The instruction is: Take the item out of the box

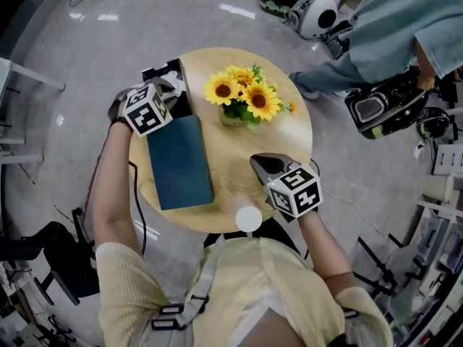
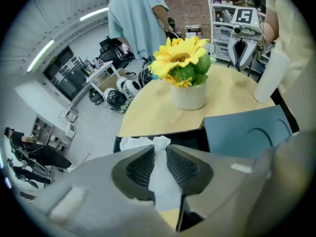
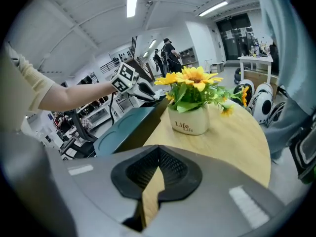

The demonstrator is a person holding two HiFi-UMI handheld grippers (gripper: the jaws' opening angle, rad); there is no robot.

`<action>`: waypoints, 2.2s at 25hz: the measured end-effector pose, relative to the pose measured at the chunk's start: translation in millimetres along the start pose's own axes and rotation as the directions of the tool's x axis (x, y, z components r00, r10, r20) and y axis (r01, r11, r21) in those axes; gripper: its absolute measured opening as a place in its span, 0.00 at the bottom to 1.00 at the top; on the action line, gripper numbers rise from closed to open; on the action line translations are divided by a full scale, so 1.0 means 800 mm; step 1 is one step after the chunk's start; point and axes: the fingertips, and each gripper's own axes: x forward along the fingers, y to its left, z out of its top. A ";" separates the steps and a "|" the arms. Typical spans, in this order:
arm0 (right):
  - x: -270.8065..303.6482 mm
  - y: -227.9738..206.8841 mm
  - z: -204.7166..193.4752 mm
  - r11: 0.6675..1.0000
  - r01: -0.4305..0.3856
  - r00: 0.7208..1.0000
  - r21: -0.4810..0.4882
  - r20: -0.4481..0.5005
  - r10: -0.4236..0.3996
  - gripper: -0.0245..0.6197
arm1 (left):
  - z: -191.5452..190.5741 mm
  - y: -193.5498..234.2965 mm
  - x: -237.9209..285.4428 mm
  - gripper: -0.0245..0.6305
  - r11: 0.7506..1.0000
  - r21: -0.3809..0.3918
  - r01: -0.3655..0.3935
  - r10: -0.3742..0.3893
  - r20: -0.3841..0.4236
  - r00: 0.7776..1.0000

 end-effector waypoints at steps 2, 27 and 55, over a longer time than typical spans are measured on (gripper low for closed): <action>-0.006 -0.001 0.003 1.000 -0.003 1.000 -0.010 0.011 0.003 0.04 | 0.009 0.004 -0.021 0.16 0.999 -0.004 -0.041 0.042 0.016 0.999; -0.064 0.022 0.036 0.989 -0.058 0.992 -0.138 0.107 0.073 0.04 | 0.129 -0.111 -0.194 0.16 0.946 -0.039 -0.320 0.322 0.153 0.934; -0.091 0.034 0.031 0.984 -0.060 0.983 -0.165 0.164 0.088 0.04 | 0.107 -0.264 -0.169 0.16 0.867 -0.448 -0.220 0.309 0.137 0.941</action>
